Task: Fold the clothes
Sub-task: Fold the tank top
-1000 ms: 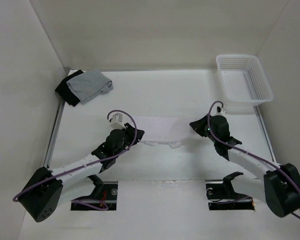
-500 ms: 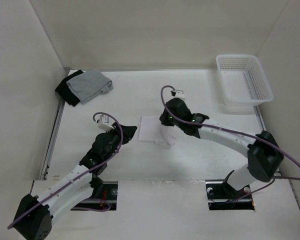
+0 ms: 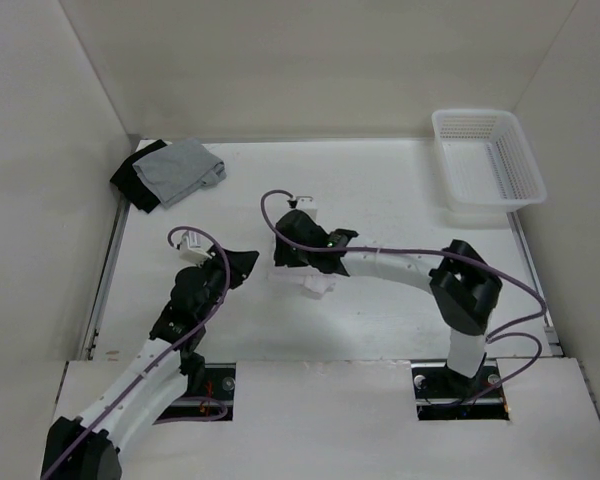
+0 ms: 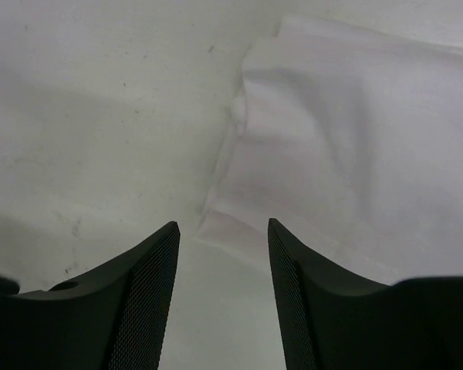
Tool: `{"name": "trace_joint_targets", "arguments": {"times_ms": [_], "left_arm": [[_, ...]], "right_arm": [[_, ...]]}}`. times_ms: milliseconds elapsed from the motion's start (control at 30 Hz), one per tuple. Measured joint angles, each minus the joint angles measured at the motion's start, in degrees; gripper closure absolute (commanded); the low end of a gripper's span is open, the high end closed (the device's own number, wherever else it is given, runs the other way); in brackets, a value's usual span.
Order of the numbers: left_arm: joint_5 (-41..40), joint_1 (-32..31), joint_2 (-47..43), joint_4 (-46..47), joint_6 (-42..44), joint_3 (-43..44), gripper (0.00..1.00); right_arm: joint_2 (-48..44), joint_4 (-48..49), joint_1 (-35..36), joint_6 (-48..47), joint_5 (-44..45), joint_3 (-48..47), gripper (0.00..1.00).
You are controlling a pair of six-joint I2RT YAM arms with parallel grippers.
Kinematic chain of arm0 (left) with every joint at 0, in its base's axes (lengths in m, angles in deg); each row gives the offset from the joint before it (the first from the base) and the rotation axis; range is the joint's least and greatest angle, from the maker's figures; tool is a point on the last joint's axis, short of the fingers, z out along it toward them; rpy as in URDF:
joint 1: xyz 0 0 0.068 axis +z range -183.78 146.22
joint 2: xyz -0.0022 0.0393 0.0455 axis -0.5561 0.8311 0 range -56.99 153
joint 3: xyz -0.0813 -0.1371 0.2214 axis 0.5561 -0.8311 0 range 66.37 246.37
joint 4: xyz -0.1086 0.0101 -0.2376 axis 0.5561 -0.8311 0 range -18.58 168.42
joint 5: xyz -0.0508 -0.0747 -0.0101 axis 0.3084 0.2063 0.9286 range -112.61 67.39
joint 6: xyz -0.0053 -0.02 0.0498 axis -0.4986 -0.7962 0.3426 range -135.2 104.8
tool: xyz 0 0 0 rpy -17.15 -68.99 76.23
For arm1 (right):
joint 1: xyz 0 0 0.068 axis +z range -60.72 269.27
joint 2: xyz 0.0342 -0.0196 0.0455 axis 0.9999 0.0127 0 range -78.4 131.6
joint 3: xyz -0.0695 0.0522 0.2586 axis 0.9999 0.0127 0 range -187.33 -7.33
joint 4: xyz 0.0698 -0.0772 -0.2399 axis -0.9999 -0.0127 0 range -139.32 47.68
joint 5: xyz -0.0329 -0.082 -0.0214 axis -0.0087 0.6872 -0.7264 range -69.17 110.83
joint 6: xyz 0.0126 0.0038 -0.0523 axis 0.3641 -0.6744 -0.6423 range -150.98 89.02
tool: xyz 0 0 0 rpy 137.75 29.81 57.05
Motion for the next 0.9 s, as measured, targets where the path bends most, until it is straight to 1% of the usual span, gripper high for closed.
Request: {"name": "trace_joint_targets", "arguments": {"times_ms": [33,67,100,133,200,233,333,433,567,767,900], "left_arm": [[0.2,-0.2,1.3,0.4,0.0,0.0,0.74],[0.3,-0.6,2.9,1.0,0.0,0.0,0.74],[0.3,-1.2,4.6,1.7,0.0,0.0,0.74],[0.3,-2.2,7.2,2.8,0.0,0.2,0.74],[0.0,-4.5,12.4,4.8,0.0,1.0,0.74],[-0.2,-5.9,15.7,5.9,0.0,1.8,0.74],[-1.0,-9.4,25.2,9.7,0.2,5.0,0.75],[-1.4,-11.3,34.2,14.9,0.4,8.5,0.76],[-1.8,-10.9,43.5,20.9,0.3,10.2,0.78],[-2.1,-9.1,53.0,25.9,-0.9,8.1,0.79],[-1.2,-8.4,55.6,33.2,-2.8,5.3,0.79]], "right_arm": [[-2.1,1.1,0.1,0.1,0.1,2.5,0.51],[-4.9,2.2,0.1,0.1,0.1,5.6,0.58],[-7.8,3.2,-0.1,0.1,0.0,8.4,0.67],[-11.1,4.5,-0.5,0.2,-0.2,11.5,0.80],[-16.7,7.7,-2.1,0.2,-1.3,16.3,0.91],[-18.5,9.5,-3.3,0.3,-2.2,18.1,0.93],[-19.7,16.6,-8.4,0.7,-6.6,22.3,0.93],[-15.7,22.4,-12.7,1.2,-12.2,24.7,0.93],[-8.8,27.3,-14.0,2.6,-18.6,25.1,0.92],[1.2,35.2,-14.0,7.4,-25.0,22.7,0.92],[6.8,39.3,-14.8,11.6,-26.7,20.5,0.92]]}}
